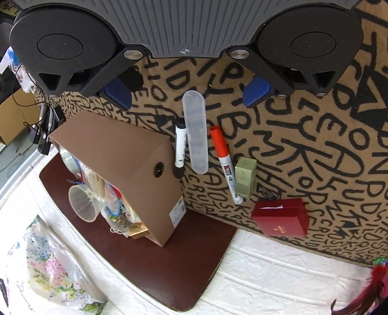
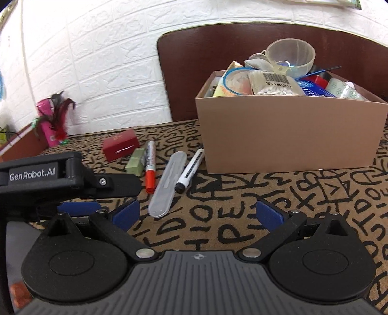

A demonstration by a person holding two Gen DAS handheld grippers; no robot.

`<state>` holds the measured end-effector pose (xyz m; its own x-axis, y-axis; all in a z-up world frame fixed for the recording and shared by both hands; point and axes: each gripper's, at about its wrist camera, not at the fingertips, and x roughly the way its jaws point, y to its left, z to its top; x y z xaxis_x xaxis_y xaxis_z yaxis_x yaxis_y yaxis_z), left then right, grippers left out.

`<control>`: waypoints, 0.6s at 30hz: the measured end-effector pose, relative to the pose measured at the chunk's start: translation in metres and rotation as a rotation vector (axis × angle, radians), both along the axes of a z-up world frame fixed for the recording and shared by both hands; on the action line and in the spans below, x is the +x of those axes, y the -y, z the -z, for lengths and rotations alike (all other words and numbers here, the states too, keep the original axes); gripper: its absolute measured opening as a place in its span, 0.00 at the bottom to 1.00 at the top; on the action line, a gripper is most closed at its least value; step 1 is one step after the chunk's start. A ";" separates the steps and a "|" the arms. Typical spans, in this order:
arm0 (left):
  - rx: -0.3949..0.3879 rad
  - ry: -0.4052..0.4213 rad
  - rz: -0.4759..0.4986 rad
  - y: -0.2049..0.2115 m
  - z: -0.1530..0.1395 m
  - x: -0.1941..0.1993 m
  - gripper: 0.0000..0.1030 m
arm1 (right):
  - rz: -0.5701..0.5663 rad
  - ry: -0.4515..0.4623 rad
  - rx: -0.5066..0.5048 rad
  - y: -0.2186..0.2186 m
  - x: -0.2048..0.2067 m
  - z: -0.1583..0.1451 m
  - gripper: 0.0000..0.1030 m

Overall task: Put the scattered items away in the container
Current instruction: 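Move the left tool back toward the clear pen case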

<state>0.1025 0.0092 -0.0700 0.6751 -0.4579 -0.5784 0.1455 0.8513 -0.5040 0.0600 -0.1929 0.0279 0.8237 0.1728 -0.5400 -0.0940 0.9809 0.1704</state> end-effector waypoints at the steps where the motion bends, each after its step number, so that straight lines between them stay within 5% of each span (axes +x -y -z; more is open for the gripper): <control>1: 0.002 -0.007 -0.004 0.000 0.002 0.002 0.95 | 0.013 -0.008 -0.004 0.001 0.003 0.001 0.96; 9: 0.028 -0.053 0.017 0.004 0.020 0.018 0.69 | 0.128 -0.054 0.011 0.014 0.028 0.008 0.78; 18: 0.049 -0.045 0.017 0.016 0.025 0.036 0.37 | 0.056 -0.071 0.054 0.000 0.061 0.011 0.49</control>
<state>0.1385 -0.0069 -0.0954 0.6400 -0.4398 -0.6301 0.1386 0.8726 -0.4683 0.1207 -0.1925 0.0173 0.7927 0.1576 -0.5889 -0.0249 0.9736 0.2270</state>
